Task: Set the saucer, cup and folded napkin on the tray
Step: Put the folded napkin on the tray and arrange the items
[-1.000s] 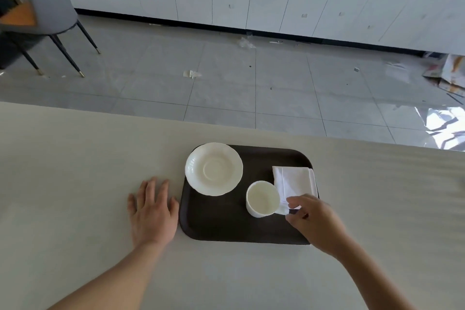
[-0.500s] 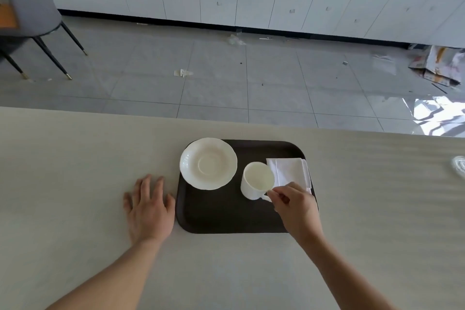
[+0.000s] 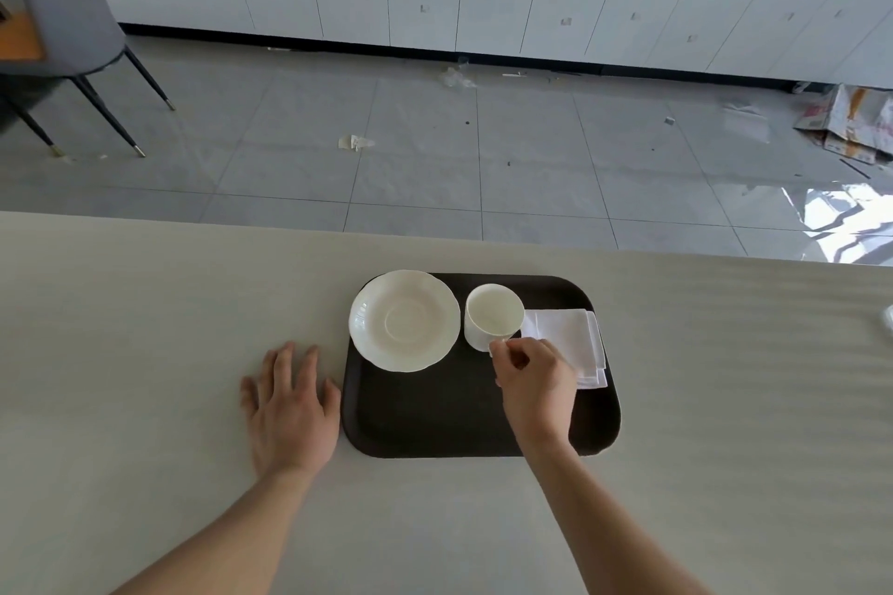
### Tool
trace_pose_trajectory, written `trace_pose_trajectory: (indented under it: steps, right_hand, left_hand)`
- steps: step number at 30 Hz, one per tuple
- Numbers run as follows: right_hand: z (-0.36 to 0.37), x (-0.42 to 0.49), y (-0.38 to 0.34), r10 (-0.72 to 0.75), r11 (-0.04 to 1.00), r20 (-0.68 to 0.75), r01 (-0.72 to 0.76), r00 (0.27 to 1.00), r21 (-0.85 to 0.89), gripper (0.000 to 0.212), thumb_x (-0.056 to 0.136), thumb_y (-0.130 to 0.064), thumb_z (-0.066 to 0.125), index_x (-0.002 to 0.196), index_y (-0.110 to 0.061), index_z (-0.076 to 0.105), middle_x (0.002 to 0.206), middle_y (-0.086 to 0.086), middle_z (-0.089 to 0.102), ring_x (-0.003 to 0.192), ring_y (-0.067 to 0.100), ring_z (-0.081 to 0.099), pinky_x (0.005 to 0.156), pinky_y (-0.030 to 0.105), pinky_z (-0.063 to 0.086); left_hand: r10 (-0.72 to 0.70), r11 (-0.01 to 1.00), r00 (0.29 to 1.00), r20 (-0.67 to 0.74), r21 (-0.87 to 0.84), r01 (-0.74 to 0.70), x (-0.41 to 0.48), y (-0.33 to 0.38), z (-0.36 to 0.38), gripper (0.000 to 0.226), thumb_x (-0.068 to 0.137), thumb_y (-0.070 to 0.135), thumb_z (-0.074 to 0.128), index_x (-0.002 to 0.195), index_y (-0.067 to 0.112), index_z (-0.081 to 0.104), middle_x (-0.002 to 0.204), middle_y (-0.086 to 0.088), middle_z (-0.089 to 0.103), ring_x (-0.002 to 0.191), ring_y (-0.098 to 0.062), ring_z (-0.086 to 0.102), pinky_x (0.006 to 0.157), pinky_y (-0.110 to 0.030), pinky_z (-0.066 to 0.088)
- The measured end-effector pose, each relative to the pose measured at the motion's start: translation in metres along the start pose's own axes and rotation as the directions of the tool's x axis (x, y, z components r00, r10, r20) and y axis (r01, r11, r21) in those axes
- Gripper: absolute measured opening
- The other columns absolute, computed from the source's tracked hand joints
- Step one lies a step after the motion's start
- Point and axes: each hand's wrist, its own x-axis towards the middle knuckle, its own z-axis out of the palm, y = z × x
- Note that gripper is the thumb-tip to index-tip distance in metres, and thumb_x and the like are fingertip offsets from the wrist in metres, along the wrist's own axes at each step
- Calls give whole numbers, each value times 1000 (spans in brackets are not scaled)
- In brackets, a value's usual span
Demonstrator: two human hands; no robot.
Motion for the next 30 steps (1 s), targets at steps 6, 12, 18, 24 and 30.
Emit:
trace_pose_trajectory:
  steps: [6, 12, 18, 24, 30]
  right_hand:
    - [14, -9, -7, 15, 997, -35, -12, 999, 81, 24, 87, -37, 72, 71, -23, 62, 67, -9, 63, 61, 14, 63, 58, 30, 55]
    - [19, -12, -7, -83, 996, -104, 87, 991, 35, 31, 86, -29, 76, 65, -15, 57, 64, -5, 58, 58, 16, 54, 51, 23, 44]
    - [18, -10, -3, -155, 988, -128, 154, 980, -16, 36, 85, -23, 77, 61, -9, 54, 62, 1, 54, 54, 24, 49, 47, 28, 41]
    - [16, -9, -1, -138, 990, -127, 139, 982, -4, 33, 85, -21, 78, 63, -7, 57, 63, 2, 55, 56, 27, 50, 49, 33, 45]
    - [16, -9, -4, -125, 992, -113, 126, 986, 4, 34, 86, -22, 77, 62, -8, 57, 63, 1, 55, 57, 26, 51, 50, 33, 45]
  left_hand:
    - [-7, 1000, 1000, 10, 5, 7, -1, 1, -2, 54, 85, 37, 40, 133, 15, 54, 145, -13, 44, 138, -33, 34, 114, -57, 21]
    - [-5, 1000, 1000, -3, -4, 5, 0, 1, -1, 55, 85, 38, 38, 132, 15, 55, 145, -14, 45, 138, -34, 34, 114, -57, 21]
    - [-6, 1000, 1000, -10, -4, 6, 0, 1, 1, 54, 85, 38, 40, 132, 16, 55, 144, -13, 45, 137, -34, 35, 113, -57, 21]
    - [-7, 1000, 1000, -1, -1, 7, 1, -1, 3, 54, 85, 39, 39, 132, 17, 54, 145, -12, 44, 137, -34, 35, 113, -57, 21]
    - [-7, 1000, 1000, 0, 3, 7, 1, -2, 4, 55, 85, 40, 37, 132, 17, 54, 145, -12, 44, 138, -34, 34, 114, -57, 21]
